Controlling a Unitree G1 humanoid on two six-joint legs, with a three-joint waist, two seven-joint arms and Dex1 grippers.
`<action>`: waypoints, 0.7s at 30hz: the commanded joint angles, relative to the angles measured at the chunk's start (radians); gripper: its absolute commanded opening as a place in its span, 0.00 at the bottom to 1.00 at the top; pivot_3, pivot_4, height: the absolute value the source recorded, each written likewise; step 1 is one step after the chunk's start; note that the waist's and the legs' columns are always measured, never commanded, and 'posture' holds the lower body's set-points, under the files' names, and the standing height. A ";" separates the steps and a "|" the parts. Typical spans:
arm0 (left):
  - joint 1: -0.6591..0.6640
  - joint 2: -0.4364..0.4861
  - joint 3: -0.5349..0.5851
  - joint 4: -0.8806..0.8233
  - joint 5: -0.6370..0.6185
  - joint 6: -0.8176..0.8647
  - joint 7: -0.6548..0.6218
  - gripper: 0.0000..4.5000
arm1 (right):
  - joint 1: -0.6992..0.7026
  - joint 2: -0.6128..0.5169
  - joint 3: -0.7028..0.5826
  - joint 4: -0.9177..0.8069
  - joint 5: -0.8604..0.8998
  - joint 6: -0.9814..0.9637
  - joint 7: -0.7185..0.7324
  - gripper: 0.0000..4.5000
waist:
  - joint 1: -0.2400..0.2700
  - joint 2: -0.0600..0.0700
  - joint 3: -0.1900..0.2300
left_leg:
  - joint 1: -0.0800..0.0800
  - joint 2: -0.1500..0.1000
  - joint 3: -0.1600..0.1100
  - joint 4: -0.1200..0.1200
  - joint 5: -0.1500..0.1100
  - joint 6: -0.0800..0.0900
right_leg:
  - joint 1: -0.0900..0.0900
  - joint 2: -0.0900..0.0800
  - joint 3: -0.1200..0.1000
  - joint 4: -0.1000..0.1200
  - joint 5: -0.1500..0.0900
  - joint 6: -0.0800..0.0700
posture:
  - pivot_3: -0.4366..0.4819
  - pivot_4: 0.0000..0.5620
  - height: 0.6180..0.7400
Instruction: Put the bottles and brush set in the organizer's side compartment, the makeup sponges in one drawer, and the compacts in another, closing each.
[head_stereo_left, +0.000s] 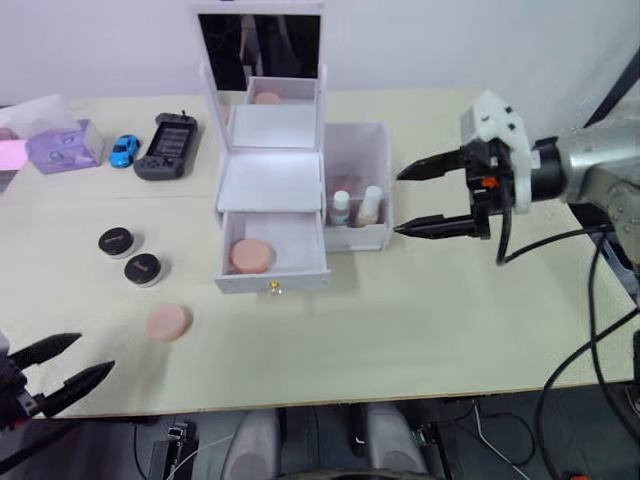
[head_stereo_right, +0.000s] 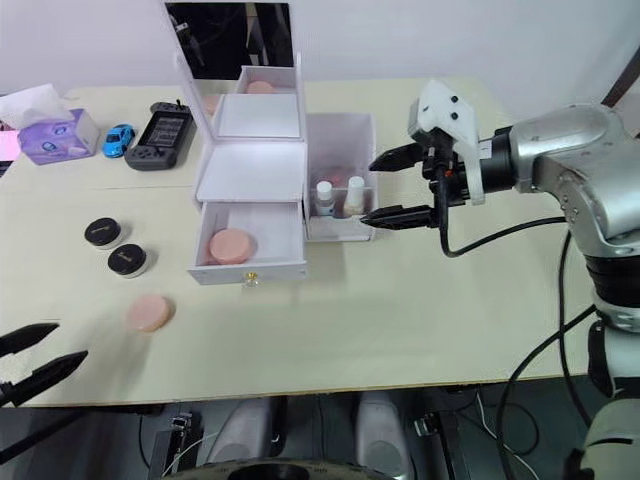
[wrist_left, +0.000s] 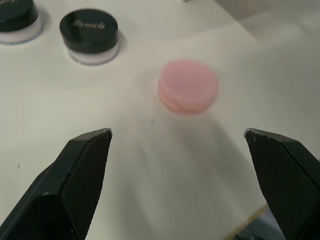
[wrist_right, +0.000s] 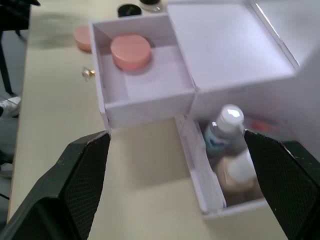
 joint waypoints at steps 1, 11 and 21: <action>0.006 0.010 -0.026 -0.033 0.002 -0.064 0.052 0.99 | -0.041 0.008 -0.021 0.007 -0.021 -0.009 0.019 1.00 | 0.000 0.000 0.000 | 0.000 0.001 0.000 0.001 0.000 0.000 | -0.001 0.000 -0.001 -0.001 0.000 0.000 | 0.48 0.27 1.00; -0.169 0.045 -0.304 -0.033 0.066 -0.080 0.240 0.99 | -0.023 0.000 -0.066 -0.058 -0.002 0.055 -0.002 1.00 | -0.005 0.001 0.000 | -0.001 0.001 0.002 -0.001 0.000 0.000 | 0.000 0.001 -0.001 0.001 0.001 -0.001 | 0.48 0.27 1.00; -0.246 0.201 -0.474 -0.024 0.122 0.025 0.288 0.99 | 0.006 -0.023 -0.116 -0.124 0.019 0.123 -0.034 1.00 | -0.010 0.001 0.000 | 0.000 0.003 0.002 -0.002 0.000 0.001 | -0.001 0.004 0.000 0.001 0.002 -0.003 | 0.48 0.27 1.00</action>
